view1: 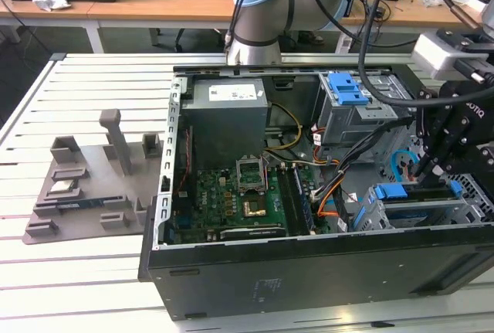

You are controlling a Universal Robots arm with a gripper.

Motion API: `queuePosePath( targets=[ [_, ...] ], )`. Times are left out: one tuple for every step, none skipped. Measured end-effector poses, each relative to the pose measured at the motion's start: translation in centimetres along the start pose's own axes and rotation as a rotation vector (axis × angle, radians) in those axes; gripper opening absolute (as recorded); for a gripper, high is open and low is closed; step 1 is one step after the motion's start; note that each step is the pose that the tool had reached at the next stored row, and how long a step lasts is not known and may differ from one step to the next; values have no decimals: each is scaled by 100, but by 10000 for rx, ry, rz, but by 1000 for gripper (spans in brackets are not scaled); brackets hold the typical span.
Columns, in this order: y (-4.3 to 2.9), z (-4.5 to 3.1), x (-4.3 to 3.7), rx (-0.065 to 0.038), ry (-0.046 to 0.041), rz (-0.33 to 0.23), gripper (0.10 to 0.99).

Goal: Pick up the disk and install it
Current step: 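Insert the second disk wire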

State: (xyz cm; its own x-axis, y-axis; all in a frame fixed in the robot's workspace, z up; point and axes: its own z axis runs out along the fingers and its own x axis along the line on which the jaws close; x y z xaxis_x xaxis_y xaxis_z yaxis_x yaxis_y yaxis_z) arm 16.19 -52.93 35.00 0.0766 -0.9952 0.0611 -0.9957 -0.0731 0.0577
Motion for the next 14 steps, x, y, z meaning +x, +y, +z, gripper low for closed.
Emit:
queuePosePath(
  targets=[
    [-1, 12, -1, 0, 0, 0, 161],
    [-2, 30, -2, 0, -1, 0, 161],
    [-3, 42, -3, 0, 1, -6, 161],
    [-3, 46, -4, 1, 4, -14, 161],
    [-3, 49, -4, 1, 4, -18, 161],
    [-3, 52, -4, 1, 3, -22, 161],
    [-3, 54, -4, 2, -1, -23, 161],
    [0, 60, -6, 2, -10, -25, 161],
    [9, 65, -6, 4, -18, -25, 161],
    [16, 69, -6, 3, -25, -25, 161],
    [17, 69, -6, 4, -32, -25, 161],
    [17, 70, -7, 5, -40, -26, 161],
    [17, 70, -7, 5, -48, -27, 161],
    [17, 70, -6, 6, -60, -27, 161]
  ],
)
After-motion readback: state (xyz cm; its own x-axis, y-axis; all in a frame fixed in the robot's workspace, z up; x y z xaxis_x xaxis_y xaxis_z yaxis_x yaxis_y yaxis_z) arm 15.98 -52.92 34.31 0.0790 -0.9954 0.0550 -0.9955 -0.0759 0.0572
